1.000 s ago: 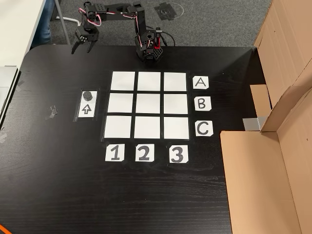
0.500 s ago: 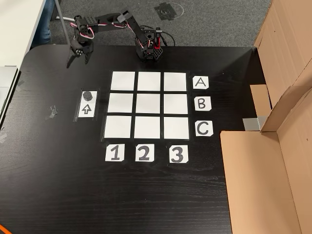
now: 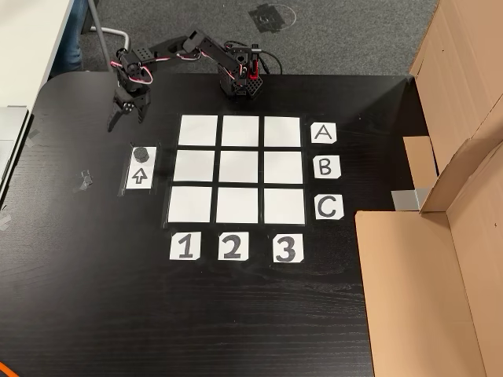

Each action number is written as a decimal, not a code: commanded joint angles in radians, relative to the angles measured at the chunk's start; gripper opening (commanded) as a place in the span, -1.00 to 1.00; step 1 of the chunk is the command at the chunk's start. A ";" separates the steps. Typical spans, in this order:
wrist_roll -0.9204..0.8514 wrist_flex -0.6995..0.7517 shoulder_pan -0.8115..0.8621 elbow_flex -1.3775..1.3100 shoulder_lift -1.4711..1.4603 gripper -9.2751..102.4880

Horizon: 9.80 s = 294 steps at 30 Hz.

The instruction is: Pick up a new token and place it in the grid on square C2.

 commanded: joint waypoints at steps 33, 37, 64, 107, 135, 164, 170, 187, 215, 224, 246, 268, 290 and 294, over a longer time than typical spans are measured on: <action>0.137 0.064 -0.141 -0.348 -0.327 -0.05; 0.137 0.064 -0.137 -0.391 -0.356 -0.05; 0.183 0.054 -0.118 -0.440 -0.426 -0.05; 0.150 0.103 -0.170 -0.394 -0.178 -0.85; 0.252 0.092 -0.588 -0.202 0.040 -0.85; 0.396 -0.046 -0.865 -0.298 -0.183 -0.85; 0.400 -0.046 -0.874 -0.379 -0.245 -0.85; 0.419 -0.071 -0.936 -0.454 -0.371 -0.85; 0.448 0.012 -0.954 -0.515 -0.454 -0.85; 0.448 0.031 -0.953 -0.499 -0.446 -0.55; 0.442 -0.242 -0.908 0.038 -0.080 -0.05; 0.413 -0.558 -0.696 0.606 0.445 0.14; 0.198 -0.603 -0.080 1.157 1.266 -0.18; 0.166 -0.603 0.044 1.198 1.393 -0.59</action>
